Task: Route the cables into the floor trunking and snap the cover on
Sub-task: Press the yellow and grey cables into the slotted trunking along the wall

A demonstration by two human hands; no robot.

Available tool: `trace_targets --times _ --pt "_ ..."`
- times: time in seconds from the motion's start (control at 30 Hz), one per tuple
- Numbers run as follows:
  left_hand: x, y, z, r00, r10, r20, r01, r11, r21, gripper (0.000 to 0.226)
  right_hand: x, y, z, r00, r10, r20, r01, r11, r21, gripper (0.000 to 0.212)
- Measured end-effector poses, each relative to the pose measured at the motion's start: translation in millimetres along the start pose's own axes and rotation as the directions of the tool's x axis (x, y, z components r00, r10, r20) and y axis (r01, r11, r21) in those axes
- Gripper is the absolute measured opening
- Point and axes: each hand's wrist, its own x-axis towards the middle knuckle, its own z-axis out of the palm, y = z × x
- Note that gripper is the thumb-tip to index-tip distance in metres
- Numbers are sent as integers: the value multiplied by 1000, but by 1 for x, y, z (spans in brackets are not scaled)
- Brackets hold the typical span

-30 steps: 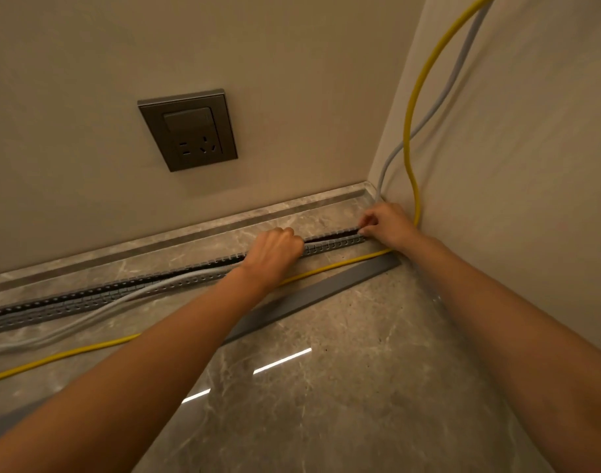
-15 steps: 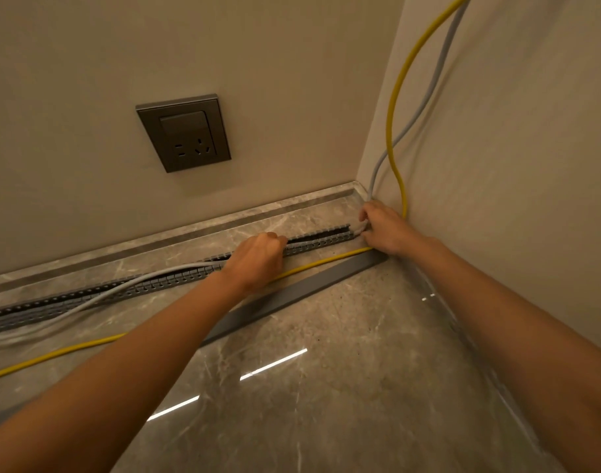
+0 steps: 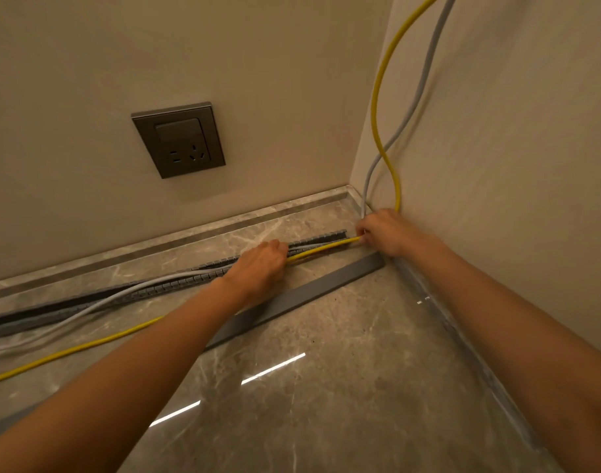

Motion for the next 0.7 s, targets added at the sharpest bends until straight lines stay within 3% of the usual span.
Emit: trace_targets --times 0.1,0.37,0.5,0.7 --pt "-1 -5 -2 996 -88 -9 86 987 -138 16 1 -3 5 995 27 -97 -26 1000 7 21" --pt "5 -11 4 989 -98 -110 110 988 108 24 11 -13 14 981 124 -151 -106 987 122 16" --pt "5 -10 4 988 -95 -122 107 990 94 26 15 -13 21 966 198 -167 -162 964 209 16" --pt "6 -15 1 990 -74 -118 80 996 48 23 16 -11 33 973 197 -117 -162 953 256 7"
